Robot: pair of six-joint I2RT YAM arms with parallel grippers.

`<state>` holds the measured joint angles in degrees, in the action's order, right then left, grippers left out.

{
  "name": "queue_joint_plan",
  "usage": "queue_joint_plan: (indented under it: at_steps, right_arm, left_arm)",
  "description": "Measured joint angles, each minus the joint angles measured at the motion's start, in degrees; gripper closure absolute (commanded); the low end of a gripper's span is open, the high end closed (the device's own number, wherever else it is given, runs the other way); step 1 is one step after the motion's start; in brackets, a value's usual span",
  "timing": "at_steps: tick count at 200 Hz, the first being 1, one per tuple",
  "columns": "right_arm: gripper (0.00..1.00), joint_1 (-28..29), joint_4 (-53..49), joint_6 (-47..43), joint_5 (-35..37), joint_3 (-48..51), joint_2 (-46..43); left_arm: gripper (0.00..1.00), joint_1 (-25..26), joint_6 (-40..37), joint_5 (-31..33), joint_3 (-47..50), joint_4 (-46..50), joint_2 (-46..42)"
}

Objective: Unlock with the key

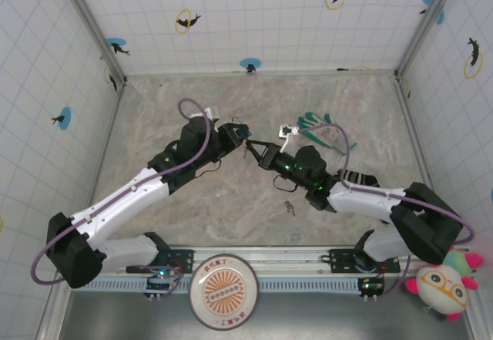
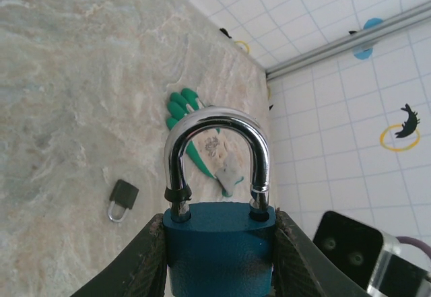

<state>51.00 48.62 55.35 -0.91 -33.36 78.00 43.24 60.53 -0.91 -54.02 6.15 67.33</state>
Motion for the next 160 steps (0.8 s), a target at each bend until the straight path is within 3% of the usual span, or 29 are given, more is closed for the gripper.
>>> queue_joint_plan:
  at_steps: [36, 62, 125, 135, 136, 139, 160]
  right_arm:
    - [0.89, 2.7, -11.3, -8.4, 6.4, -2.0, -2.8]
    - [0.77, 3.5, -15.0, -11.5, 8.8, -2.0, -3.5]
    - [0.59, 4.2, -21.0, -14.7, 12.5, -1.4, -7.1]
    - [0.54, 4.3, -21.5, -15.0, 13.1, -0.7, -8.1]
    - [0.48, 4.3, -21.5, -15.0, 13.1, -0.7, -8.2]
    - [0.46, 4.3, -21.6, -15.2, 13.3, -0.3, -8.5]
    - [0.45, 4.3, -22.7, -15.6, 15.7, 1.7, -11.1]
  left_arm:
    - [1.0, 0.0, 1.3, -1.3, 0.0, 1.5, 1.1]
    - [1.0, 0.2, 1.5, -2.5, 0.0, 2.9, 1.6]
    - [1.0, 0.2, 3.7, -4.7, 0.2, 3.5, 1.7]
    - [1.0, 0.3, 4.1, -4.9, 0.5, 3.5, 1.7]
    - [1.0, 0.3, 4.1, -4.9, 0.5, 3.5, 1.7]
    - [1.0, 0.3, 4.2, -5.0, 0.7, 3.5, 1.7]
    - [1.0, 0.3, 4.7, -5.5, 1.4, 3.9, 2.3]
